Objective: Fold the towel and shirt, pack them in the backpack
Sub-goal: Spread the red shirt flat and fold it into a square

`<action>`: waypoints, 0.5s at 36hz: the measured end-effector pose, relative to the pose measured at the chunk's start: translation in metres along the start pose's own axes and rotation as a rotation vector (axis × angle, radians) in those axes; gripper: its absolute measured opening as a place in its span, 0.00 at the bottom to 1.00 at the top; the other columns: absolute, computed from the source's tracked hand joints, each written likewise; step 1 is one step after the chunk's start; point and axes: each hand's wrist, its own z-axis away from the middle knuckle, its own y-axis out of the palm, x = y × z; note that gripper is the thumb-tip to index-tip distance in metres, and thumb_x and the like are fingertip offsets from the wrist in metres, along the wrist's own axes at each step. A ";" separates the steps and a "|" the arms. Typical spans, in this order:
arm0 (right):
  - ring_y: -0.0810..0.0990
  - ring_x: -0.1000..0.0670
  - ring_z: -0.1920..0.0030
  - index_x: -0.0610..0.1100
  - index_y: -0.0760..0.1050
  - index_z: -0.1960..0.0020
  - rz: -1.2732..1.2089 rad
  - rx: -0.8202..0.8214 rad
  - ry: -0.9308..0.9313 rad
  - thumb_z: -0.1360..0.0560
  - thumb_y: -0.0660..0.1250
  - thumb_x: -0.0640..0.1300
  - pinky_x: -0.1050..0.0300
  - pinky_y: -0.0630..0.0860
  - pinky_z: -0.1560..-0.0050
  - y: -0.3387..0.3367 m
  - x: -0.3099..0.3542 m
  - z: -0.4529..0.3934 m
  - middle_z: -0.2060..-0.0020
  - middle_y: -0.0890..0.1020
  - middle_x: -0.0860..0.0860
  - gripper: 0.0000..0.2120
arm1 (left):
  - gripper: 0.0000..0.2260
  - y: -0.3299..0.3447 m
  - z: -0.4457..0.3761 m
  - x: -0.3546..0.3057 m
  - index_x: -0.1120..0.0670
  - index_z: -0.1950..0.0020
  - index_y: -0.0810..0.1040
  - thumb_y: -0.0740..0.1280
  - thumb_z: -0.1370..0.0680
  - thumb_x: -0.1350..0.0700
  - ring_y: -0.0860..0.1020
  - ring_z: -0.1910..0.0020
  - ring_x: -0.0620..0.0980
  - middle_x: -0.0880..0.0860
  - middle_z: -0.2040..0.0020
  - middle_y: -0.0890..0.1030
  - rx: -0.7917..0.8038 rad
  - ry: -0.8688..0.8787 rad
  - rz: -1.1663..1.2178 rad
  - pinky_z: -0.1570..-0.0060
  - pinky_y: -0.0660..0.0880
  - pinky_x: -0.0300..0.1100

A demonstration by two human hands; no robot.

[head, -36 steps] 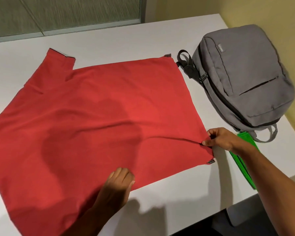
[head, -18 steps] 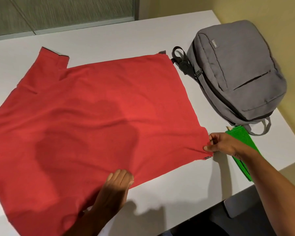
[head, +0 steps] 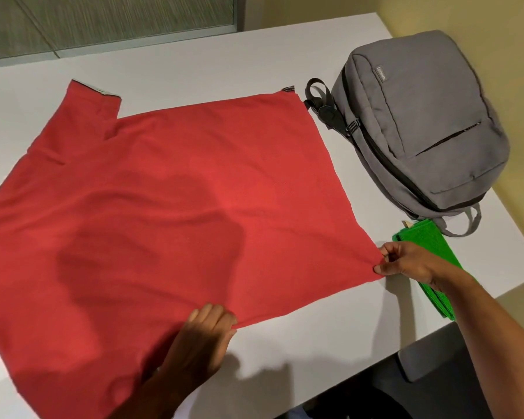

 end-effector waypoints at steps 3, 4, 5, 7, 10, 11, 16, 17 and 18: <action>0.75 0.50 0.63 0.41 0.73 0.62 0.027 -0.042 0.000 0.27 0.73 0.25 0.56 0.71 0.55 0.001 -0.004 0.001 0.67 0.78 0.47 0.14 | 0.04 0.001 0.001 0.003 0.47 0.54 0.74 0.66 0.23 0.56 0.72 0.59 0.52 0.46 0.57 0.74 -0.001 0.020 0.016 0.60 0.65 0.48; 0.73 0.50 0.63 0.41 0.72 0.62 0.047 -0.057 0.005 0.27 0.72 0.25 0.56 0.70 0.56 0.003 -0.005 0.001 0.68 0.76 0.47 0.15 | 0.03 0.000 0.001 0.004 0.47 0.53 0.74 0.65 0.23 0.56 0.72 0.59 0.51 0.46 0.56 0.74 0.003 0.027 0.029 0.60 0.65 0.48; 0.72 0.50 0.63 0.42 0.71 0.62 0.063 -0.069 0.005 0.27 0.72 0.26 0.56 0.69 0.57 0.004 -0.006 0.000 0.68 0.75 0.47 0.16 | 0.03 0.000 0.002 0.004 0.47 0.53 0.74 0.64 0.22 0.55 0.72 0.59 0.51 0.45 0.56 0.74 0.010 0.033 0.044 0.59 0.66 0.48; 0.73 0.49 0.63 0.42 0.72 0.63 0.115 -0.086 0.012 0.27 0.73 0.26 0.54 0.70 0.56 0.006 -0.008 -0.002 0.68 0.77 0.48 0.16 | 0.03 -0.001 0.002 0.005 0.46 0.53 0.74 0.62 0.21 0.54 0.71 0.58 0.50 0.44 0.56 0.73 0.017 0.051 0.069 0.59 0.66 0.47; 0.79 0.46 0.62 0.42 0.75 0.63 0.220 -0.099 0.018 0.28 0.74 0.27 0.50 0.74 0.53 0.008 -0.008 -0.005 0.68 0.82 0.47 0.14 | 0.03 -0.002 0.003 0.008 0.46 0.53 0.74 0.63 0.20 0.54 0.71 0.58 0.50 0.44 0.56 0.71 0.021 0.082 0.099 0.58 0.67 0.47; 0.80 0.46 0.62 0.41 0.75 0.63 0.264 -0.101 0.015 0.29 0.75 0.28 0.49 0.76 0.53 0.010 -0.007 -0.006 0.68 0.83 0.47 0.13 | 0.04 -0.002 0.004 0.009 0.47 0.53 0.74 0.63 0.20 0.55 0.71 0.58 0.50 0.44 0.57 0.71 0.011 0.095 0.111 0.58 0.68 0.48; 0.83 0.47 0.59 0.46 0.80 0.57 0.477 -0.124 0.034 0.34 0.79 0.31 0.53 0.77 0.57 0.016 0.007 -0.001 0.63 0.85 0.50 0.14 | 0.06 -0.007 0.006 0.011 0.49 0.53 0.75 0.61 0.18 0.54 0.71 0.59 0.50 0.45 0.57 0.71 -0.020 0.115 0.154 0.58 0.68 0.48; 0.83 0.47 0.58 0.46 0.79 0.56 0.504 -0.124 0.040 0.36 0.80 0.31 0.53 0.77 0.57 0.016 0.010 0.000 0.62 0.85 0.50 0.16 | 0.05 -0.007 0.006 0.012 0.48 0.53 0.75 0.61 0.18 0.54 0.71 0.58 0.50 0.45 0.57 0.71 -0.015 0.109 0.161 0.58 0.68 0.48; 0.83 0.47 0.58 0.47 0.78 0.55 0.530 -0.124 0.054 0.37 0.81 0.32 0.53 0.77 0.56 0.017 0.011 0.000 0.61 0.85 0.50 0.18 | 0.05 -0.008 0.007 0.013 0.48 0.53 0.75 0.62 0.18 0.53 0.71 0.58 0.50 0.45 0.56 0.72 -0.010 0.105 0.170 0.58 0.68 0.48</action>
